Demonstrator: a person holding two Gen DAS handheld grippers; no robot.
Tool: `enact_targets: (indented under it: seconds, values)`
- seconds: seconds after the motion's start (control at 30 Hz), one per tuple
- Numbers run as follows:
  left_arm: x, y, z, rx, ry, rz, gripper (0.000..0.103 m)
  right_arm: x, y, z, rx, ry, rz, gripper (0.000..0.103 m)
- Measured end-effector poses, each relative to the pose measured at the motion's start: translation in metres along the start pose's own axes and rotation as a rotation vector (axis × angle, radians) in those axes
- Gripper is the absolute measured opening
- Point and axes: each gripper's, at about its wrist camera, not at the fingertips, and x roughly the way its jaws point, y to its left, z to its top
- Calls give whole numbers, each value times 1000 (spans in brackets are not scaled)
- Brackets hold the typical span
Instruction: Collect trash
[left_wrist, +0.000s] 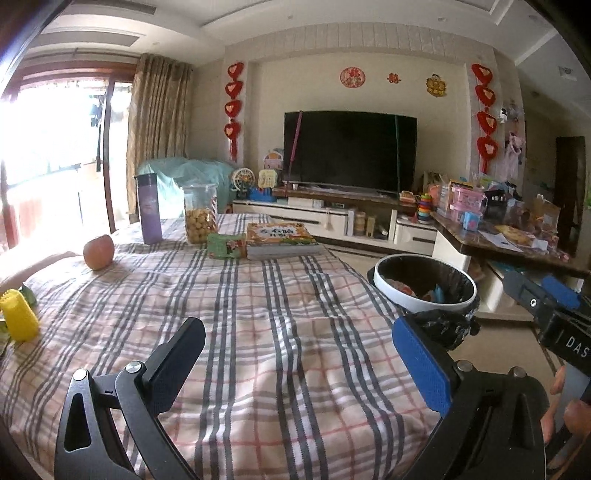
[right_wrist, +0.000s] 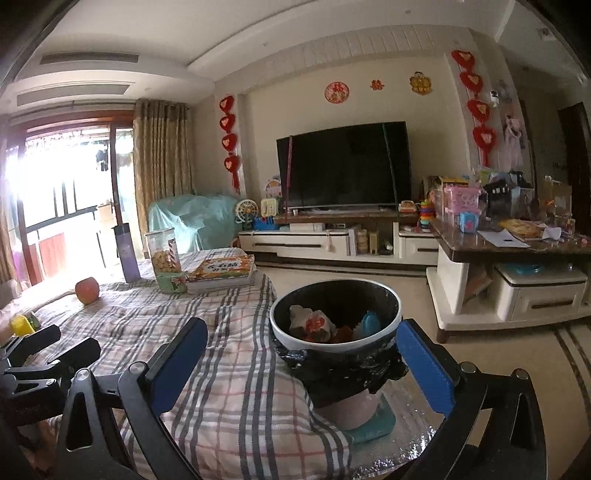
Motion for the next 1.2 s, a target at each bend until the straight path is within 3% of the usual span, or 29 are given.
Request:
enact_targets:
  seconds: [0.5,1.2]
  values:
    - [7,3,-6,2,-14,61,103,1,3,-11,-4,7,7,103]
    - [6,8,-11,13,-46,50,102,3,1,-12,14,21,23,103]
